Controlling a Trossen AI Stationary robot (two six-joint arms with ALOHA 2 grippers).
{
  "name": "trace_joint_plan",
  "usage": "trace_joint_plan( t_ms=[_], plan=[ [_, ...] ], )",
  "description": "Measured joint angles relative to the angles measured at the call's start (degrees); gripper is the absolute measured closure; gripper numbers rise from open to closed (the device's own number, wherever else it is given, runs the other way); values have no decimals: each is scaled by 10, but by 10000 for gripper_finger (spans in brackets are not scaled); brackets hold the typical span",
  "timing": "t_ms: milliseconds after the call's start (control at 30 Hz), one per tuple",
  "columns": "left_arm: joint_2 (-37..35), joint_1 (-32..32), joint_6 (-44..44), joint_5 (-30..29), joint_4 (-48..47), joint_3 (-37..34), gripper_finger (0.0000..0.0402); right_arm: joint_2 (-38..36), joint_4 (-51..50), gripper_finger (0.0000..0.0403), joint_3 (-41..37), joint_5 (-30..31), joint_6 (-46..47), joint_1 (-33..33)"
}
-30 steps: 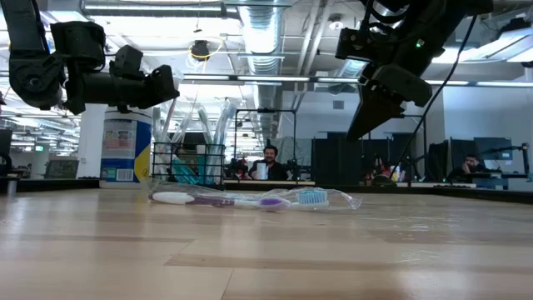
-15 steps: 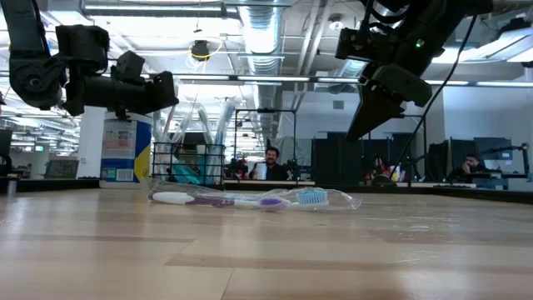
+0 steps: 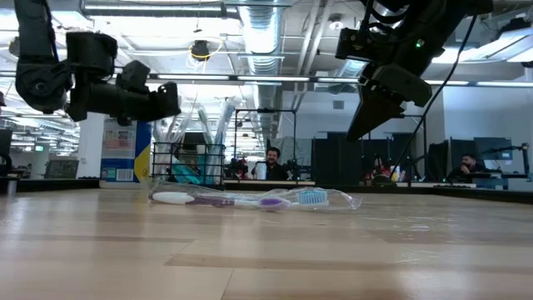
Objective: Pick & Place toothbrushing station
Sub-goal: Put the orange toothbrush into the black wire organizer
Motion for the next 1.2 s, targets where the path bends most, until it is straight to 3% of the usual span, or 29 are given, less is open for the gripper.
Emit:
trace_joint_plan(
  t_ms=[233,767,1200],
  plan=[
    [45,0,-11,0,3,19,387,0,0,403,0,0,0,0],
    [45,-2,-3,5,2,18,373,0,0,403,0,0,0,1],
    [-53,-12,5,21,2,-52,394,0,0,403,0,0,0,4]
  ],
)
